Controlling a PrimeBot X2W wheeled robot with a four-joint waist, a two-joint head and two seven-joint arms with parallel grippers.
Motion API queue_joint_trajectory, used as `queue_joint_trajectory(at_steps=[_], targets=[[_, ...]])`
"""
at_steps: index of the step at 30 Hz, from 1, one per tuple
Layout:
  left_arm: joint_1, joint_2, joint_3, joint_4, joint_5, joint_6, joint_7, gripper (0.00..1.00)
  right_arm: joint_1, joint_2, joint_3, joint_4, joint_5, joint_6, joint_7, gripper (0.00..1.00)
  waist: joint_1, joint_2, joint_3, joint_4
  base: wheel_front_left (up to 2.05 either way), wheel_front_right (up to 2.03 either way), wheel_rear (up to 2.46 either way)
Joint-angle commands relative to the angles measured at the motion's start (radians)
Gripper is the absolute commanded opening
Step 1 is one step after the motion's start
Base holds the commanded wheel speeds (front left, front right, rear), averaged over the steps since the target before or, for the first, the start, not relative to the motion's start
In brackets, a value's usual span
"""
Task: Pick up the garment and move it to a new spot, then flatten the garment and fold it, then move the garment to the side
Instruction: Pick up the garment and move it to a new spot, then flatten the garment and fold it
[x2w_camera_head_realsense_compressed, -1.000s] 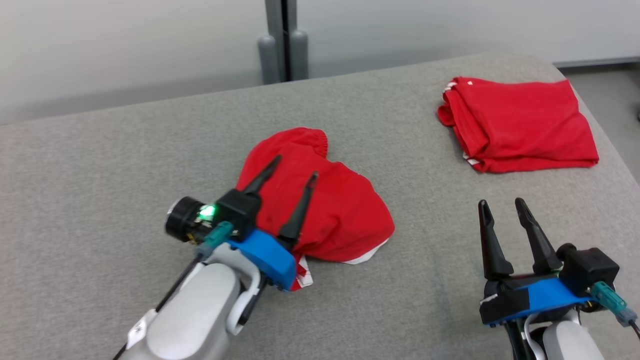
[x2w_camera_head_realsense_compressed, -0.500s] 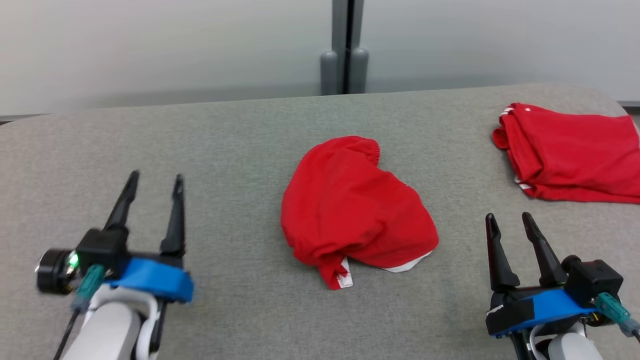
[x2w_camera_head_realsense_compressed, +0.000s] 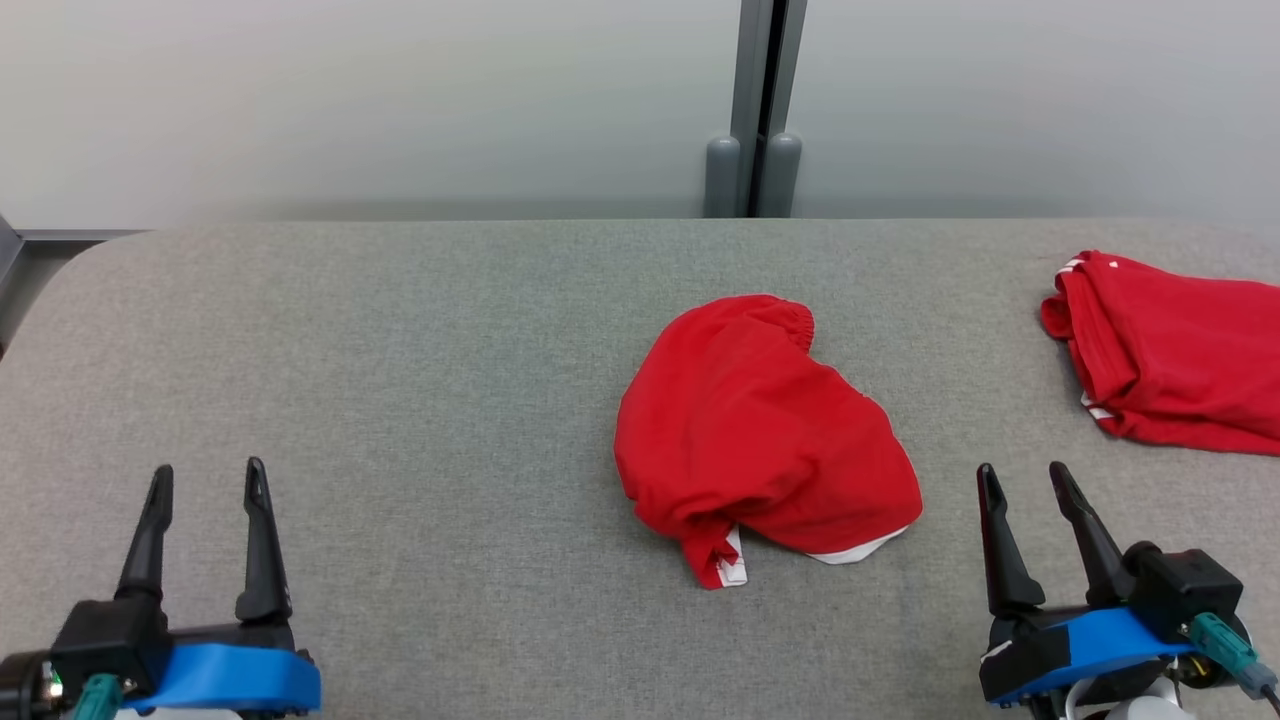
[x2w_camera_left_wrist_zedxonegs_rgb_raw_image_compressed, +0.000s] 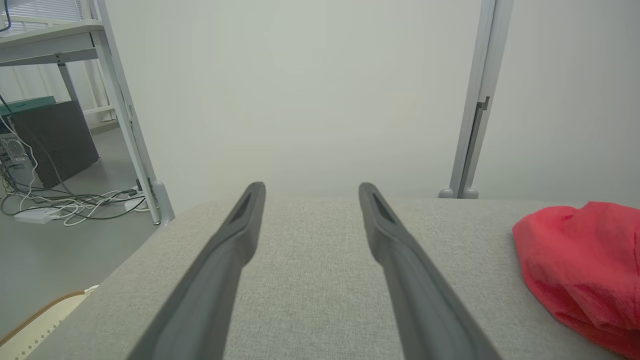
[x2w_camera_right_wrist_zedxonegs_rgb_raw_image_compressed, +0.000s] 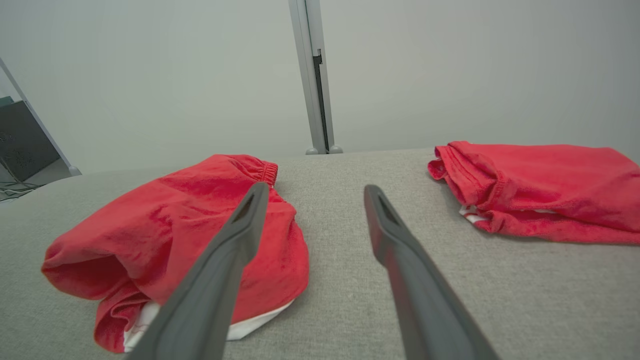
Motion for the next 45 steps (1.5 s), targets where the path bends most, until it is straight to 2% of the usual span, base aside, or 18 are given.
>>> queue_joint_trajectory(at_steps=[1,8,14,31,37,45], targets=[[0.017,-0.011,0.009,-0.005,0.010,-0.007,-0.004,1.00,0.016,-0.002,-0.002,0.005,0.001,0.000,-0.005,1.00,0.0001,0.0000,-0.004,0.002,0.00,0.00,0.00],[0.068,-0.075,0.047,0.011,0.055,-0.042,-0.004,1.00,0.039,-0.002,0.001,0.033,0.012,0.000,-0.005,1.00,0.0001,0.0000,-0.027,0.011,0.00,0.00,0.00],[0.081,-0.105,0.079,0.025,0.084,-0.070,-0.004,1.00,0.044,-0.002,0.005,0.050,0.010,0.000,-0.005,1.00,0.0001,0.0000,-0.031,0.009,0.00,0.00,0.00],[0.080,-0.149,0.141,0.063,0.148,-0.127,-0.004,1.00,0.040,-0.002,0.010,0.080,0.000,0.000,-0.005,1.00,0.0001,0.0000,-0.048,-0.001,0.00,0.00,0.00],[0.060,-0.161,0.158,0.068,0.163,-0.140,-0.004,1.00,-0.057,-0.002,0.028,0.106,-0.038,0.000,0.003,1.00,0.0001,0.0000,-0.042,0.006,0.00,0.00,0.00],[0.022,-0.178,0.164,0.067,0.184,-0.158,-0.004,1.00,-0.292,-0.023,0.046,0.204,-0.117,0.000,0.080,1.00,0.0001,0.0000,0.002,0.028,0.00,0.00,0.00]])
